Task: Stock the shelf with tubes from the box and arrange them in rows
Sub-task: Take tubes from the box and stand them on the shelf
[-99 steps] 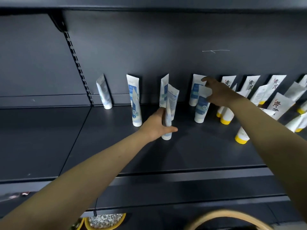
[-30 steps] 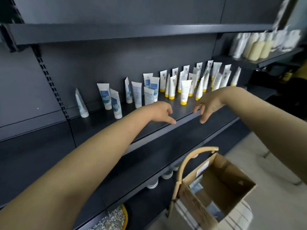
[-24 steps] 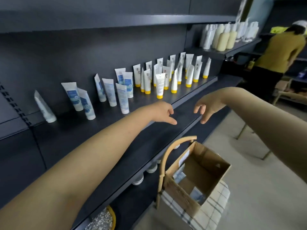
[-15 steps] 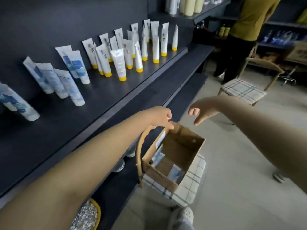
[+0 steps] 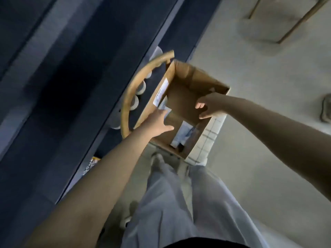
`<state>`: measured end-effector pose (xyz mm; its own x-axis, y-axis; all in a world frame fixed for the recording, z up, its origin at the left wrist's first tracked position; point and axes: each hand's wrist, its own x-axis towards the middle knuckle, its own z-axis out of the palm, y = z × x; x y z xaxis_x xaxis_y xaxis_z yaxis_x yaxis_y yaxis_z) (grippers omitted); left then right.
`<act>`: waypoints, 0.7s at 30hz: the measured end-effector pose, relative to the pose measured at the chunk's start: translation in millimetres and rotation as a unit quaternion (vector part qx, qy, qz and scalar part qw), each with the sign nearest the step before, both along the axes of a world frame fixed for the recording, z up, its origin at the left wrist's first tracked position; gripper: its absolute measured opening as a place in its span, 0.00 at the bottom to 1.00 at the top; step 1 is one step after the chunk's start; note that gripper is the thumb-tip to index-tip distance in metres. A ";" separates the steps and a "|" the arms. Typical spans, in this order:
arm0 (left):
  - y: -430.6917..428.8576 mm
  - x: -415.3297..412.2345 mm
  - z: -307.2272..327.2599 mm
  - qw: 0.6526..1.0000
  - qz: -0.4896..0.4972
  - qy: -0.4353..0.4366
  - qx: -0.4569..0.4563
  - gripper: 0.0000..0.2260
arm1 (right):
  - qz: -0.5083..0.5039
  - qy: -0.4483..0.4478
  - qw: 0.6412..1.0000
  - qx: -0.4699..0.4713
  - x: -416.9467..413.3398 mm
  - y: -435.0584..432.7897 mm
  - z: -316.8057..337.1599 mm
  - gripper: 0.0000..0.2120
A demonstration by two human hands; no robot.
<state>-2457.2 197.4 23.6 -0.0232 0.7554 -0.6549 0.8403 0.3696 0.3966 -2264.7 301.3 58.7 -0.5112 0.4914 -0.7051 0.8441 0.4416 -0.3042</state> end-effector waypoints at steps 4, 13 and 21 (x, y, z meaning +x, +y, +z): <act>10.6 -6.5 -77.2 0.998 0.060 -0.019 -0.014 0.35 | -0.017 -0.017 0.999 -0.039 -11.3 8.7 -76.3 0.23; 30.0 -35.6 -190.2 0.980 0.173 -0.099 0.005 0.42 | -0.081 -0.067 0.988 -0.118 -31.8 18.6 -187.6 0.26; 28.7 -38.2 -204.0 0.972 0.184 -0.140 0.030 0.33 | -0.142 -0.081 0.973 -0.162 -37.3 27.8 -215.5 0.30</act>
